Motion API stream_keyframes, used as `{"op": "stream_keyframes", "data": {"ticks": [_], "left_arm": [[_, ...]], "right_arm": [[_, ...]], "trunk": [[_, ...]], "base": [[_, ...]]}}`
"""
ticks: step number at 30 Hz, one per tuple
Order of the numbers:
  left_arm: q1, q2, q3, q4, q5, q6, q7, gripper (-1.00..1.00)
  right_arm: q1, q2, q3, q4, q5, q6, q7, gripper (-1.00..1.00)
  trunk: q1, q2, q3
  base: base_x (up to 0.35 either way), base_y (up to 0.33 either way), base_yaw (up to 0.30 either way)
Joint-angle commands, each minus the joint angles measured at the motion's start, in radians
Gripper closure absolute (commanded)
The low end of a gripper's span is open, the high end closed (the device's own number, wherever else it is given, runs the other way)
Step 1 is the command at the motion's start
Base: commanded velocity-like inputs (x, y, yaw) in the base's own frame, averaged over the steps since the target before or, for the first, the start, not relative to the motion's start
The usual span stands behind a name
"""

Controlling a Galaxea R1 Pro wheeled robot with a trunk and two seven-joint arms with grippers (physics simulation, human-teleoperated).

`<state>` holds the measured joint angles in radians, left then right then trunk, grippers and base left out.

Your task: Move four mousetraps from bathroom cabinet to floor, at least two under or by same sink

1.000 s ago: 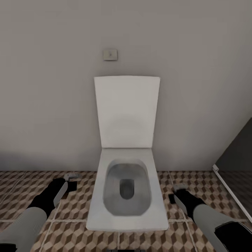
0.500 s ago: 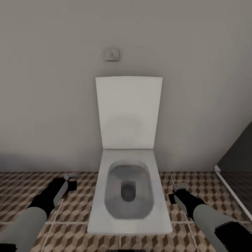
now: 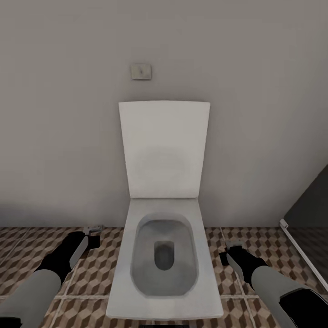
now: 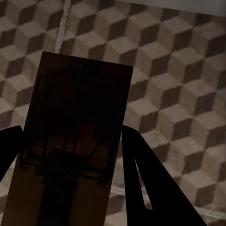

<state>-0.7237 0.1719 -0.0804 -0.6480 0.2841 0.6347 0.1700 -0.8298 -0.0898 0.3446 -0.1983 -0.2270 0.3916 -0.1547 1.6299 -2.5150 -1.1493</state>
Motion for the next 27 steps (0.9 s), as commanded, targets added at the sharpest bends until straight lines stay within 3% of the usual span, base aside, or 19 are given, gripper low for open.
{"op": "stream_keyframes", "data": {"ticks": [1,19,27], "left_arm": [[0.0,0.001,-0.007,-0.002,0.007,0.004,0.009,1.0],[0.0,0.001,-0.007,-0.001,0.006,0.004,0.009,1.0],[-0.001,-0.001,-0.011,0.065,0.011,0.001,0.009,1.0]], "right_arm": [[0.0,-0.001,0.008,-0.003,-0.012,0.005,-0.005,1.0],[0.0,-0.001,0.007,-0.003,-0.011,0.005,-0.005,1.0],[0.0,-0.001,0.003,0.002,-0.011,-0.042,-0.006,1.0]], "trunk": [[0.0,0.0,-0.001],[0.0,0.0,-0.001],[0.0,0.0,-0.001]], "base": [[0.007,-0.004,0.0],[0.008,-0.001,0.0],[0.0,0.0,0.0]]}}
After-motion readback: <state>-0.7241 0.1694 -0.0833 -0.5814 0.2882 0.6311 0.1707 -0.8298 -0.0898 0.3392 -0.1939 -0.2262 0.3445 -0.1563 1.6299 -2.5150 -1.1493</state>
